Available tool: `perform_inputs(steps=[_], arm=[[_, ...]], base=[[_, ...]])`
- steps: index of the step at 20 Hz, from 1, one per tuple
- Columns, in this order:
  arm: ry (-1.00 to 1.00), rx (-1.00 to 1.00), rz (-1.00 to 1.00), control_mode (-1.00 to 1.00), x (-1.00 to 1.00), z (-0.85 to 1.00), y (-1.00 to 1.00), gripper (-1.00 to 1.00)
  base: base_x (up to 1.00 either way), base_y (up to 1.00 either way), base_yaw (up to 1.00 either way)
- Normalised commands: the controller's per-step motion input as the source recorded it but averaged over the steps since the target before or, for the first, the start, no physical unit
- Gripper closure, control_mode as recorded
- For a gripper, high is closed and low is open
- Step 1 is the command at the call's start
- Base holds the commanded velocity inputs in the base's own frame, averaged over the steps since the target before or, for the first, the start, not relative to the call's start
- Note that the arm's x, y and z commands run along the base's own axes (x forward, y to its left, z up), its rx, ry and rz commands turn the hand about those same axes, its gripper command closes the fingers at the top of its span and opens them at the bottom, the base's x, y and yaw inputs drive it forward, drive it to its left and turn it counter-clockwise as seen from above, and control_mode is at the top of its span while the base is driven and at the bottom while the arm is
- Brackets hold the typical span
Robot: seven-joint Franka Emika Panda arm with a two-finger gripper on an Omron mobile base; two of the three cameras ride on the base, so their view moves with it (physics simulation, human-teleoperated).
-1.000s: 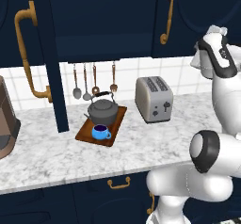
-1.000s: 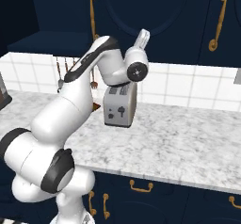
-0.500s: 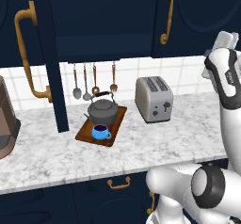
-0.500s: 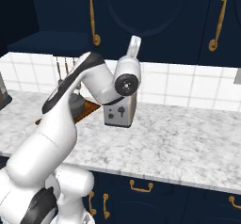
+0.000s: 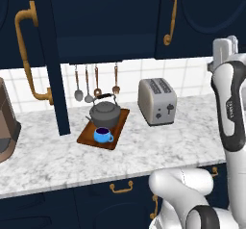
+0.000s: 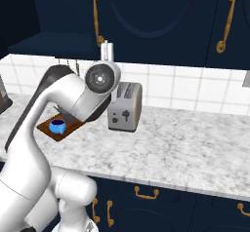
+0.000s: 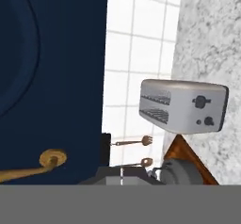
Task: Pick the kettle from the counter and place it on the tray. Then pick the mug from the cabinet and place it on the tray. Then close the cabinet doors.
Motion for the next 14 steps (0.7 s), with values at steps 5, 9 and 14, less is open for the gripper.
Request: perform_inputs(steps=[5,9,14], arm=[[0.09,-0.29,0.21,-1.00,-0.24,-0.56,0.77,1.00],[-0.09,-0.27,0.13,-1.00,-0.02,-0.72,0.77,1.00],[-0.01,-0.33,0.12,-1.00,0.00,-0.63,0.47,1.00]], base=[[0.00,0.00,0.00],[0.00,0.00,0.00],[0.00,0.00,0.00]])
